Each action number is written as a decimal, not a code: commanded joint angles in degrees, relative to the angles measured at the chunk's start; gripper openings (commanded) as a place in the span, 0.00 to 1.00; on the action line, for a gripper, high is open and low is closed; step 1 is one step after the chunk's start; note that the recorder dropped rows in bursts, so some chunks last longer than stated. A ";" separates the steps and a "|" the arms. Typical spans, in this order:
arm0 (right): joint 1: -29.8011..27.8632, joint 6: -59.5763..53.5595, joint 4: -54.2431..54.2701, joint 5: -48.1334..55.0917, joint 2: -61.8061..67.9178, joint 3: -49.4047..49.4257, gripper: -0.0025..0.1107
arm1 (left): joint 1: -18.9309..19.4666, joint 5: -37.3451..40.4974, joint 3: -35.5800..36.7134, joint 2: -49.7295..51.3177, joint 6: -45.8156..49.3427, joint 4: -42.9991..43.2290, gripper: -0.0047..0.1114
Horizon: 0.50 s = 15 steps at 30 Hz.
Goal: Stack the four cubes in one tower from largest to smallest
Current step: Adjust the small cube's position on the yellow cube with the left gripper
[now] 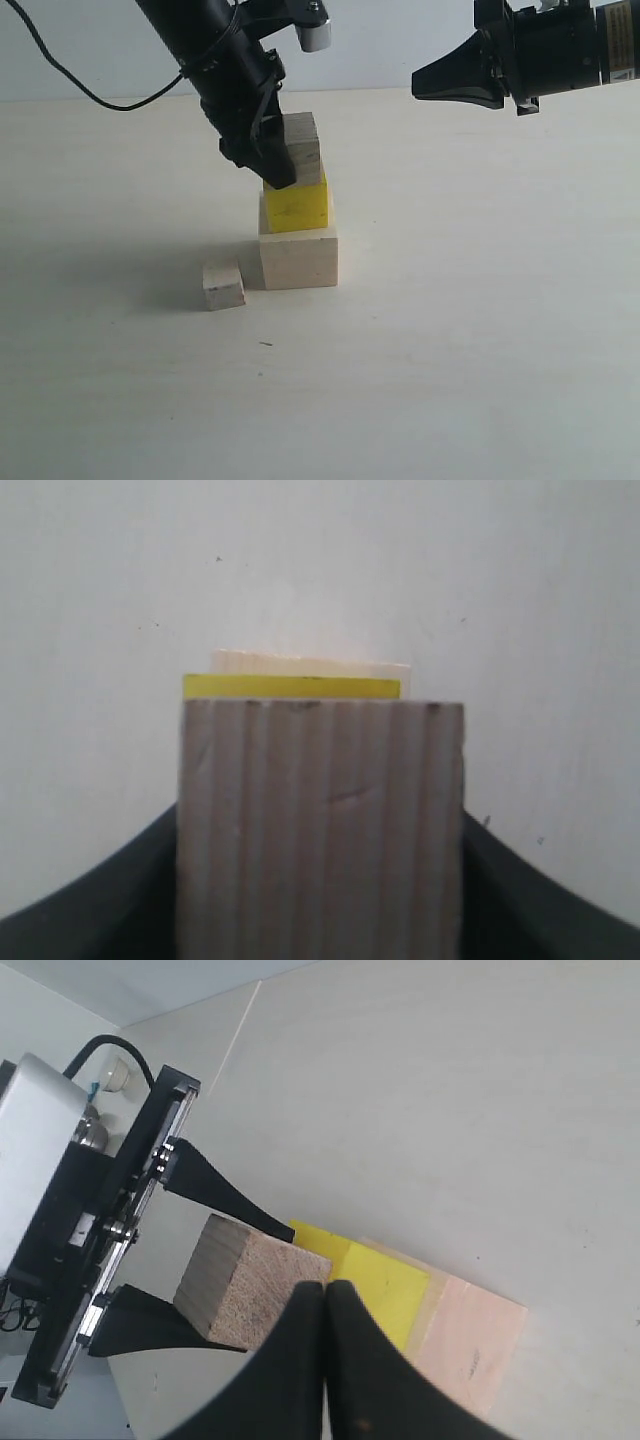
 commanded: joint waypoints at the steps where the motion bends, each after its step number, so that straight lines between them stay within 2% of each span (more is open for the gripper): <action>1: -0.21 -0.50 0.24 -0.32 -0.11 -0.12 0.02 | 0.10 -0.02 0.33 0.04 -0.26 -0.34 0.54; 15: -0.25 -0.40 0.24 -0.45 -0.11 -0.12 0.02 | 0.10 -0.02 0.19 -1.08 -0.03 1.23 0.54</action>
